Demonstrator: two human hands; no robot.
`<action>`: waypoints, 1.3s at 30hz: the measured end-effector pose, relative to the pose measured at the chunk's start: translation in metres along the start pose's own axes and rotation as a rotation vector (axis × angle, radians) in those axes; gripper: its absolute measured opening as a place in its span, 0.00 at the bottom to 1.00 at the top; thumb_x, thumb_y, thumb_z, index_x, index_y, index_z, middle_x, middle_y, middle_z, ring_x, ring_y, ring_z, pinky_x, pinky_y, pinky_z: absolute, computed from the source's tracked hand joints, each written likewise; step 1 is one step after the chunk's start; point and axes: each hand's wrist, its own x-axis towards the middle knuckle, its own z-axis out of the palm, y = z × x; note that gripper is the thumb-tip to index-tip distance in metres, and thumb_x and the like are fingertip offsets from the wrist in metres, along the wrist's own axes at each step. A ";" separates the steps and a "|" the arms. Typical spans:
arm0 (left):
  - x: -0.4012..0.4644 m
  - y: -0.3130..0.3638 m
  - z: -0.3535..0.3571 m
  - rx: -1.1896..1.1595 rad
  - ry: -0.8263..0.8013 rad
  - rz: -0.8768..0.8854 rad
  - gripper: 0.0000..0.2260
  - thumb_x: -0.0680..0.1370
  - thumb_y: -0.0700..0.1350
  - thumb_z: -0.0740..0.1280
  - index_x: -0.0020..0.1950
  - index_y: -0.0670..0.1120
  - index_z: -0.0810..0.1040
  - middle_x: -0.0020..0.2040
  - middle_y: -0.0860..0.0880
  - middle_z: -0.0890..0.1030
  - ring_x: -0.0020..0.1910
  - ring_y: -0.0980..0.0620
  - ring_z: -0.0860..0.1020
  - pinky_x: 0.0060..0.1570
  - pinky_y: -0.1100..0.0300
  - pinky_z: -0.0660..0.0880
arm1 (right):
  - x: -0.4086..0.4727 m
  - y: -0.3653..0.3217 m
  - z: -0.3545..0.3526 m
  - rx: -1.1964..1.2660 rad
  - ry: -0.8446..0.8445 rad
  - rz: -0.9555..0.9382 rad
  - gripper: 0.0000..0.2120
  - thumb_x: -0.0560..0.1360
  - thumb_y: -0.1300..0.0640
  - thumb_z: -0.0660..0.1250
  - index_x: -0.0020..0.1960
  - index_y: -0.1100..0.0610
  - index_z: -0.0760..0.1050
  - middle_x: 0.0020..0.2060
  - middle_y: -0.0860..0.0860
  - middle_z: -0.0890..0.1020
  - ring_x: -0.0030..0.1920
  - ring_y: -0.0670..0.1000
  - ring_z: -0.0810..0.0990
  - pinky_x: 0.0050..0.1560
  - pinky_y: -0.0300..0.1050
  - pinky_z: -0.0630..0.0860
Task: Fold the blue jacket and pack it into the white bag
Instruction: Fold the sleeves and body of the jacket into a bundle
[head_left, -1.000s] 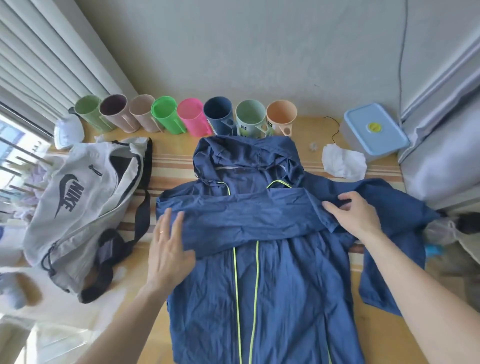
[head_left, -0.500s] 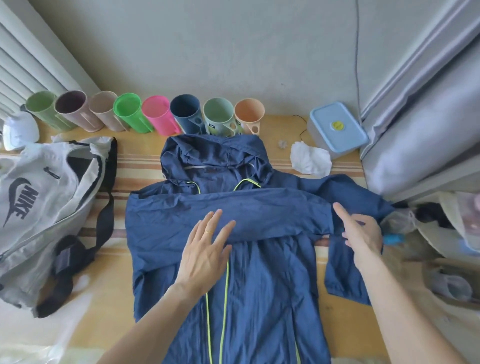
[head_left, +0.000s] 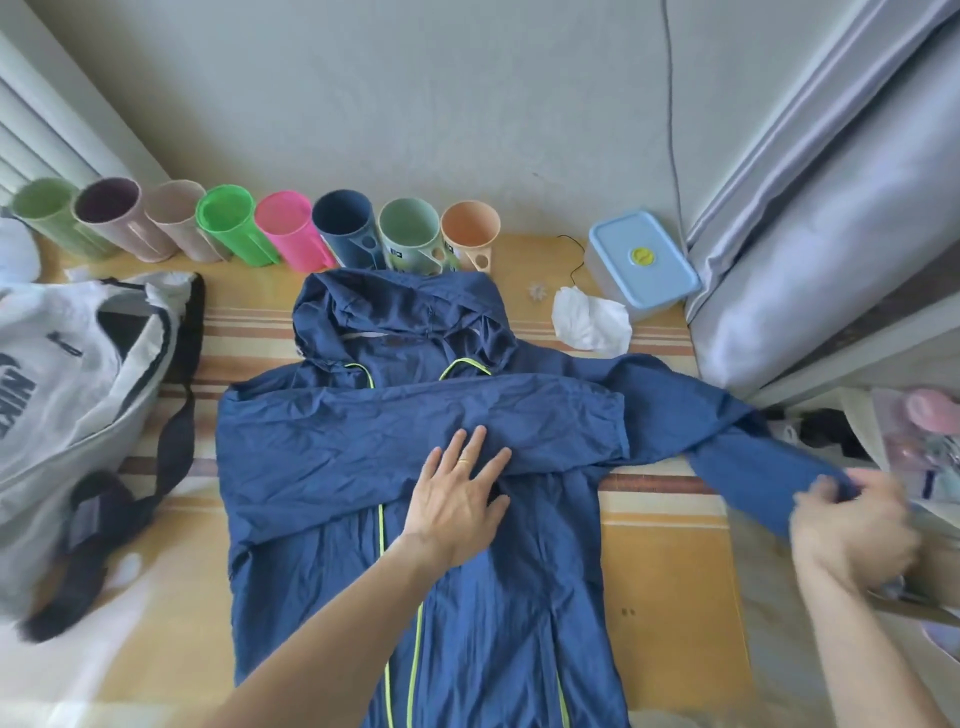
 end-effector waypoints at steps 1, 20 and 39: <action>-0.003 0.000 -0.004 -0.087 -0.004 -0.011 0.27 0.84 0.59 0.54 0.83 0.56 0.56 0.85 0.48 0.48 0.84 0.46 0.46 0.82 0.48 0.47 | 0.006 -0.012 -0.014 0.056 0.084 -0.114 0.10 0.78 0.55 0.62 0.58 0.55 0.75 0.52 0.66 0.84 0.55 0.69 0.81 0.55 0.63 0.78; -0.065 -0.162 -0.058 -1.837 0.367 -0.893 0.32 0.67 0.56 0.82 0.68 0.49 0.78 0.64 0.48 0.82 0.62 0.48 0.81 0.67 0.50 0.76 | -0.233 -0.130 0.086 0.142 -0.505 -1.381 0.17 0.74 0.70 0.60 0.58 0.61 0.81 0.65 0.60 0.79 0.70 0.63 0.75 0.70 0.59 0.72; -0.068 -0.170 0.001 -0.081 0.455 -0.270 0.22 0.84 0.57 0.57 0.78 0.53 0.70 0.82 0.45 0.63 0.82 0.42 0.59 0.79 0.45 0.58 | -0.188 -0.112 0.157 -0.417 -0.662 -1.273 0.36 0.80 0.37 0.43 0.84 0.51 0.49 0.84 0.57 0.48 0.83 0.61 0.48 0.79 0.62 0.57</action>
